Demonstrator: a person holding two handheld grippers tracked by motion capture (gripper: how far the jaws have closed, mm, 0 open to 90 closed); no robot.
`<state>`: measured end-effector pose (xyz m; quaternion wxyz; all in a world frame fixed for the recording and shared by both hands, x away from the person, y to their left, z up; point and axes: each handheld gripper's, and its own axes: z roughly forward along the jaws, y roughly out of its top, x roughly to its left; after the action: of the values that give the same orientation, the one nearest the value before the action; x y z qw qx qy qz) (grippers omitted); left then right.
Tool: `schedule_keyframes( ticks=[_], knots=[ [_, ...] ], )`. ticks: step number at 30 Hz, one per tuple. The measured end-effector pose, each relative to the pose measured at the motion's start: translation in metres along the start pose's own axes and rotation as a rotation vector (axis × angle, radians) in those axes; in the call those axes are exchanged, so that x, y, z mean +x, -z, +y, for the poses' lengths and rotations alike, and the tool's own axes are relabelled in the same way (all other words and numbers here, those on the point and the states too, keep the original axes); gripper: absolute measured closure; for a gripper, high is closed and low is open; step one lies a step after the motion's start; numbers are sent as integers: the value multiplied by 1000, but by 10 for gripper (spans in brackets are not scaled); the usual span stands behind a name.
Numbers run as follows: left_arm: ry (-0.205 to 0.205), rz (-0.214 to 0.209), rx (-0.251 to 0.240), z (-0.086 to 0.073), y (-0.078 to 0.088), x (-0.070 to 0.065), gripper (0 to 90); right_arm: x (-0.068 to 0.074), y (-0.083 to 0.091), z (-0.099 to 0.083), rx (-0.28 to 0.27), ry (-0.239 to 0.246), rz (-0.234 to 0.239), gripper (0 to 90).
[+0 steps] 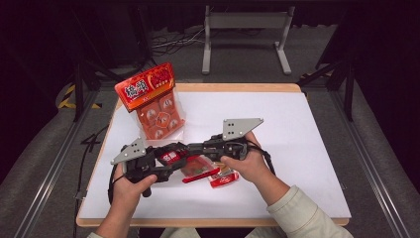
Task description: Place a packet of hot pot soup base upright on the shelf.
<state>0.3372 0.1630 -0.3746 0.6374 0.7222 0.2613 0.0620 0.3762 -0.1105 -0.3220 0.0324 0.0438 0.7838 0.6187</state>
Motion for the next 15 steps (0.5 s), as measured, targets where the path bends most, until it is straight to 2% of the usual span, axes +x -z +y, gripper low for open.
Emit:
schedule_keyframes(
  ticks=[3, 4, 7, 8, 10, 11, 15],
  knots=[
    [-3, -21, -8, 0, 3, 1, 414, 1, 0, -1, 5, 3, 1, 886],
    [12, -44, -12, 0, 4, 3, 466, 1, 0, -1, 3, 2, 0, 886],
    [13, -57, -9, 0, 5, 3, 556, 1, 0, -1, 0, 2, -3, 886],
    [6, -55, -6, 0, 5, 3, 556, 1, 0, -1, -2, 2, -4, 886],
    [-4, -69, -3, 1, 7, 2, 667, 1, 0, -1, -2, 2, -12, 886],
    [-8, -77, 1, 2, 7, 2, 694, 0, 0, -1, -4, 0, -11, 885],
    [-15, -118, 10, 5, 9, 1, 768, 3, 2, -1, -4, 6, -19, 881]
  ],
)
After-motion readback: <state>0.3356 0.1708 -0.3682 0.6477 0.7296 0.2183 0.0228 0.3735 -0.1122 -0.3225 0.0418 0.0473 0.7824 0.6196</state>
